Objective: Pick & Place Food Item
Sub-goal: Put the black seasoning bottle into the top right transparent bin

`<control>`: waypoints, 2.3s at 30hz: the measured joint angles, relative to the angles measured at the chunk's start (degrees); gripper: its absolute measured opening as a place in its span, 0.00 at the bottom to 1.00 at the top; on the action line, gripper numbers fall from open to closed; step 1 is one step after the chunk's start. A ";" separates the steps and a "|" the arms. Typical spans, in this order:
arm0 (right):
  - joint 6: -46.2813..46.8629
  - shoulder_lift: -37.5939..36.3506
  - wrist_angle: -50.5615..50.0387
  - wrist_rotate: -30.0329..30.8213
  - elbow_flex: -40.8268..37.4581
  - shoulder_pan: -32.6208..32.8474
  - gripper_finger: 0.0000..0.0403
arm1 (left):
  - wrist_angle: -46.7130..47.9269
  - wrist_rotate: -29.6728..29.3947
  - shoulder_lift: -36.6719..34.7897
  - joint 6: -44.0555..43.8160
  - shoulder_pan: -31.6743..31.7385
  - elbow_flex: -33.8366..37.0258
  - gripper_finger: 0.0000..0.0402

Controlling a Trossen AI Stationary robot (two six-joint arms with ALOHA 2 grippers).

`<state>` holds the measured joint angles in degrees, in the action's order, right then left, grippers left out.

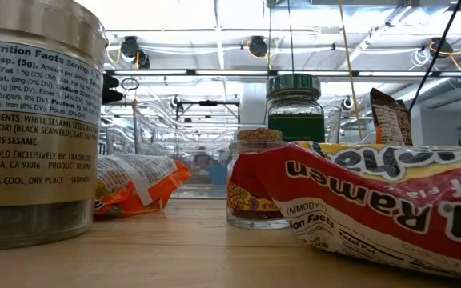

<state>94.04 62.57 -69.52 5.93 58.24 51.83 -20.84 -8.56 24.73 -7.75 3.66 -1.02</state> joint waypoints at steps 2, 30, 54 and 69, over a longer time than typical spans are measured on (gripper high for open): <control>0.40 -0.59 0.00 0.22 0.00 0.00 0.79 | 0.00 0.00 0.00 0.02 0.00 0.00 0.60; 0.65 -5.27 -0.09 6.08 0.00 0.00 0.79 | 0.02 0.02 0.00 0.02 0.01 0.00 0.60; 2.77 -5.27 -0.10 0.61 0.00 0.02 0.79 | 0.02 0.02 0.01 0.02 0.02 0.00 0.60; 12.77 -4.50 -6.42 -8.08 0.00 0.02 0.79 | 0.02 0.02 0.01 0.00 0.00 -0.01 0.60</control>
<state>106.81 58.06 -75.93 -2.15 58.24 51.86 -20.82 -8.54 24.74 -7.75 3.66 -1.03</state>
